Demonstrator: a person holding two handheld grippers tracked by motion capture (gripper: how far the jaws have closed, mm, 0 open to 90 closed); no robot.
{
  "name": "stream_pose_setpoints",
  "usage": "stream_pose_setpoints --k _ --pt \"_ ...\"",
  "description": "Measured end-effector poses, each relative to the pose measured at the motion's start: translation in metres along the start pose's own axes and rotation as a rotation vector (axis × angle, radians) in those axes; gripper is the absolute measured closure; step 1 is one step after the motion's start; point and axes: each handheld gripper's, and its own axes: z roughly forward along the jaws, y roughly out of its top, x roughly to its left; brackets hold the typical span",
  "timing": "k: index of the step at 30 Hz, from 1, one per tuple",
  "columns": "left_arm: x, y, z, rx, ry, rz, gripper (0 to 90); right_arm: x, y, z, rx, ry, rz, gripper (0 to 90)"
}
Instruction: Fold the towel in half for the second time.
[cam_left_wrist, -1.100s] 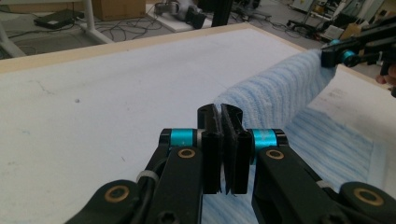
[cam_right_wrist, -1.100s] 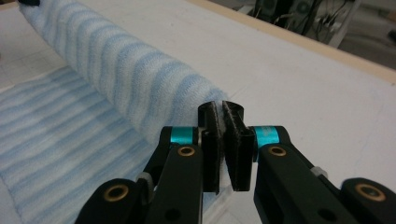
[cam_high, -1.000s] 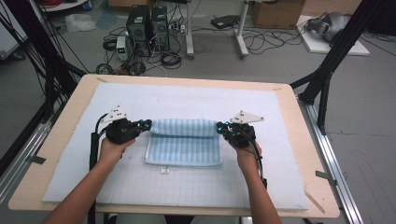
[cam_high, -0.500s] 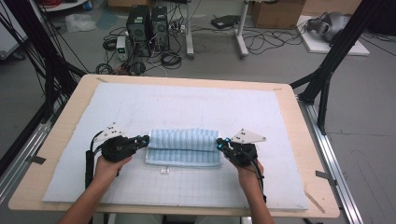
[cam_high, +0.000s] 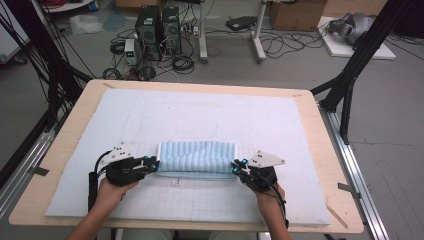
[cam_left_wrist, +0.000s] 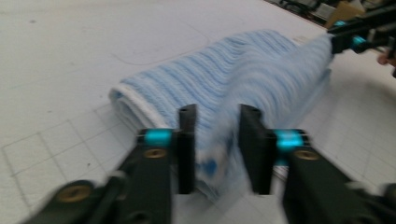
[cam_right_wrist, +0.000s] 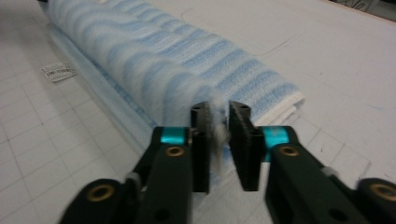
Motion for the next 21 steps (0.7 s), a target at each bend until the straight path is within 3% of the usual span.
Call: stream_pose_setpoints --k 4,6,8,10,13,16,18,21 --pt "0.002 0.009 -0.004 -0.056 0.021 -0.01 53.3 -0.005 0.006 -0.011 -0.106 0.008 0.083 62.3" --pt "0.004 0.013 -0.002 -0.066 0.015 -0.021 53.5 -0.006 0.009 -0.012 -0.124 0.01 0.089 62.3" --pt "0.004 0.013 0.005 -0.046 0.003 -0.031 53.8 -0.006 0.01 -0.005 -0.102 0.015 0.082 62.3" --pt "0.003 0.011 0.015 0.005 0.004 -0.016 54.3 -0.004 0.01 0.007 -0.064 0.025 0.068 62.3" --pt "0.0 0.006 0.028 0.109 0.034 0.024 54.3 -0.002 0.008 0.021 0.024 0.026 0.03 62.3" --pt "-0.002 0.001 0.034 0.176 0.064 0.063 55.0 0.0 0.004 0.026 0.088 0.024 -0.009 62.3" --pt "-0.003 -0.001 0.035 0.185 0.075 0.088 55.3 0.0 -0.001 0.029 0.139 0.018 -0.031 61.8" --pt "-0.002 -0.001 0.034 0.209 0.116 0.111 54.9 0.0 -0.004 0.027 0.148 0.023 -0.038 61.8"
